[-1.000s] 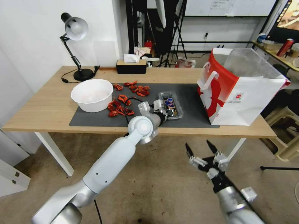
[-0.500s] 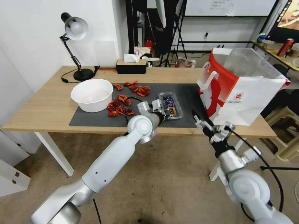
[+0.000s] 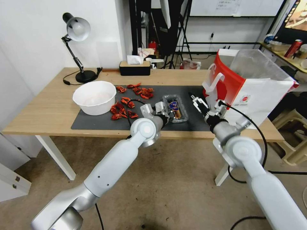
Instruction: Close the takeout container lid, then place the container into the takeout bag.
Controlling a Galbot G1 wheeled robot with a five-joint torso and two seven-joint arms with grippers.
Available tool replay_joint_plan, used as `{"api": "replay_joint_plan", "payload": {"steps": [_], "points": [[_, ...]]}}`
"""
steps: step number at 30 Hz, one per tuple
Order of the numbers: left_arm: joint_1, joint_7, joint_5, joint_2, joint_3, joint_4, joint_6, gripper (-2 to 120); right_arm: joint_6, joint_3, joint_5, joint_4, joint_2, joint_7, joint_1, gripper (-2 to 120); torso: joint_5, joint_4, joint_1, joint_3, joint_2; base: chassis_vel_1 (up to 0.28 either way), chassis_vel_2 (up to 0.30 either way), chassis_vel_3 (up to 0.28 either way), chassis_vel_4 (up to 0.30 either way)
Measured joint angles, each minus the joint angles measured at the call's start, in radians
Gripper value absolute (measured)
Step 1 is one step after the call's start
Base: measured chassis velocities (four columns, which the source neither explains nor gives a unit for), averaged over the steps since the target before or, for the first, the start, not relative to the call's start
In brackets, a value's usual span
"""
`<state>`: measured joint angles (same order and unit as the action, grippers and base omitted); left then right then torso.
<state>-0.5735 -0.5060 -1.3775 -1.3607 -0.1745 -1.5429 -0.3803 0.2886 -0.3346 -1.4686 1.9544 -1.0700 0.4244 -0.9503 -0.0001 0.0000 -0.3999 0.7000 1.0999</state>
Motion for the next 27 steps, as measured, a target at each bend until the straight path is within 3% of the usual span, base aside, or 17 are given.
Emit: {"api": "replay_joint_plan", "payload": {"steps": [10, 27], "points": [[0.003, 0.003, 0.004, -0.006, 0.001, 0.013, 0.006, 0, 0.150, 0.029, -0.053, -0.082, -0.013, 0.134, 0.121, 100, 0.0000, -0.0003, 0.000, 0.000, 0.000, 0.000, 0.000, 0.000, 0.000], [0.003, -0.013, -0.001, -0.002, 0.008, 0.005, 0.012, 0, 0.256, 0.091, -0.029, -0.205, -0.024, 0.138, 0.229, 100, 0.0001, 0.0000, 0.000, 0.000, 0.000, 0.000, 0.000, 0.000, 0.000]]}}
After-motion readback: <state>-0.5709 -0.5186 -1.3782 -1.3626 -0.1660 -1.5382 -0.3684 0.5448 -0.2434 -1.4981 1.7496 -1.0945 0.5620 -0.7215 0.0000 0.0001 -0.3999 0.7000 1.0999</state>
